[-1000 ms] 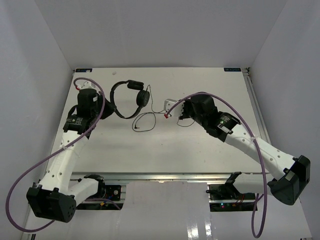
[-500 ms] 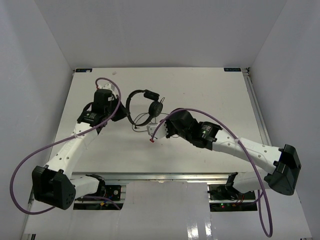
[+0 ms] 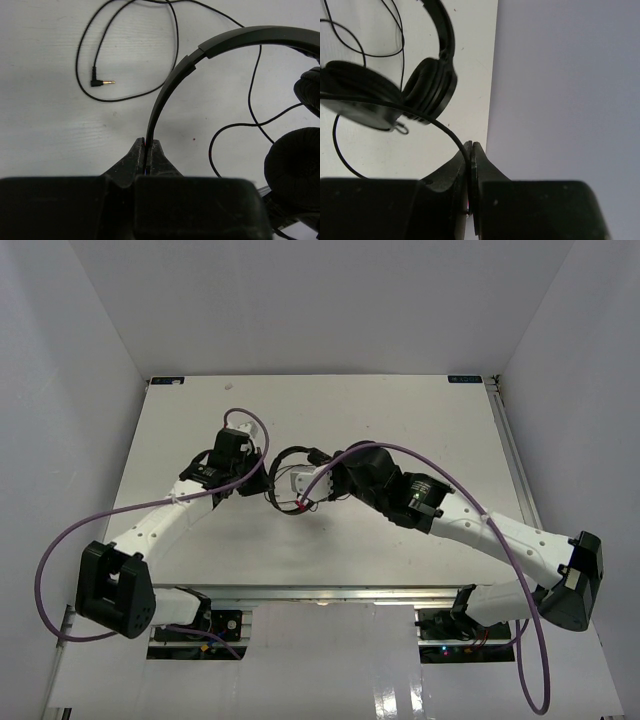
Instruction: Wrap the headphones
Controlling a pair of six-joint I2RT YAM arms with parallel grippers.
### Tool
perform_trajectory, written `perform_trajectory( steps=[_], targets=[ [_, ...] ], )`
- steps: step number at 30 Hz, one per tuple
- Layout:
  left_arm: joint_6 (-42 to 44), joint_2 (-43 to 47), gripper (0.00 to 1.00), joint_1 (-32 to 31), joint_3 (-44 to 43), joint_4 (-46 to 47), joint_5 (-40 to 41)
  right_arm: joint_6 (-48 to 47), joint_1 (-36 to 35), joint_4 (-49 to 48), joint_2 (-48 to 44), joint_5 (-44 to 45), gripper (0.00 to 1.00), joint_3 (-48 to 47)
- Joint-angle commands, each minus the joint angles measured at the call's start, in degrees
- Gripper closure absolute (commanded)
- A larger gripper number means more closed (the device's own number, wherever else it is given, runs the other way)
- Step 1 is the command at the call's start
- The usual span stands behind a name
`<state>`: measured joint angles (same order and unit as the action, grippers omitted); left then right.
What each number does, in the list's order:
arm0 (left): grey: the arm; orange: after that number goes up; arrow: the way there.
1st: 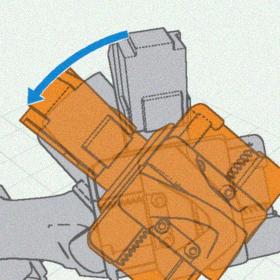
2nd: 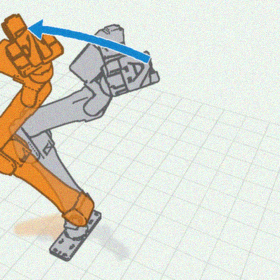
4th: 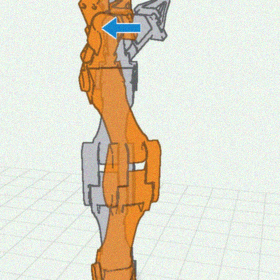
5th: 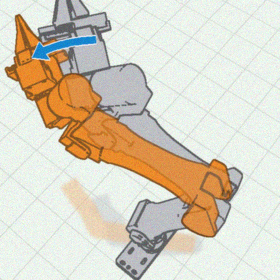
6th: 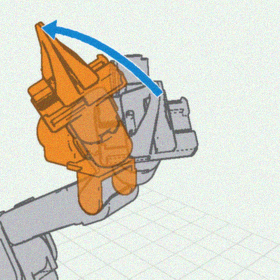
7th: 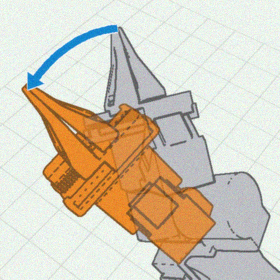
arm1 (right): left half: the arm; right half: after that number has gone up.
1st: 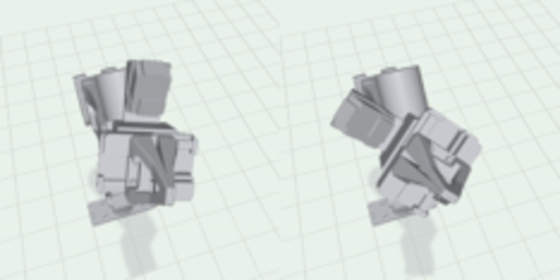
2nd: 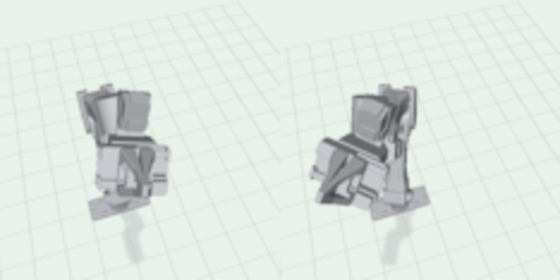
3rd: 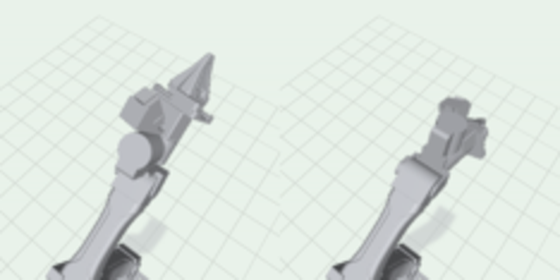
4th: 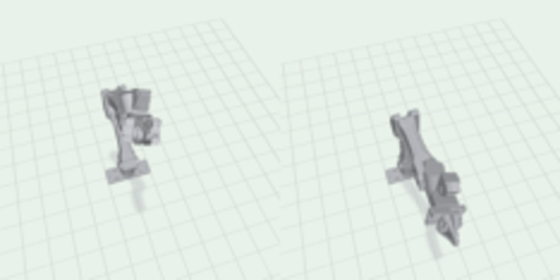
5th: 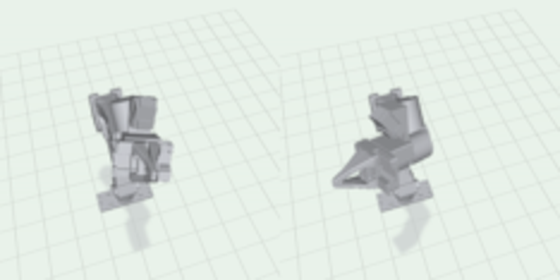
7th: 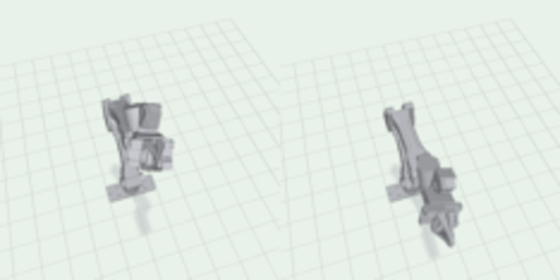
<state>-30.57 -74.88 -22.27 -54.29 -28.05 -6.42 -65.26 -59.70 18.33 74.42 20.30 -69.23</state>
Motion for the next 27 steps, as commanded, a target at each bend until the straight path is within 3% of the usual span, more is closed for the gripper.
perform_trajectory(
  steps=[1, 11, 20, 27],
  targets=[
    [2.86, 0.57, 1.0, -3.7, 0.2, 2.65, -3.95, 2.15, 2.48, -0.69, 0.9, -2.13, 0.92, -4.45],
    [5.17, 8.72, 1.0, -5.35, 7.05, 3.2, -7.78, 6.26, 10.53, -1.59, 1.52, -6.87, 0.92, -3.48],
    [6.18, 13.39, 1.0, -6.39, 12.05, 3.46, -14.07, 16.62, 15.03, 5.09, 5.13, -25.89, 0.92, -7.89],
    [5.24, 12.31, 1.0, -7.21, 13.8, 4.51, -13.84, 19.7, 15.54, 7.68, 5.72, -31.37, 0.92, -12.51]
  ],
)
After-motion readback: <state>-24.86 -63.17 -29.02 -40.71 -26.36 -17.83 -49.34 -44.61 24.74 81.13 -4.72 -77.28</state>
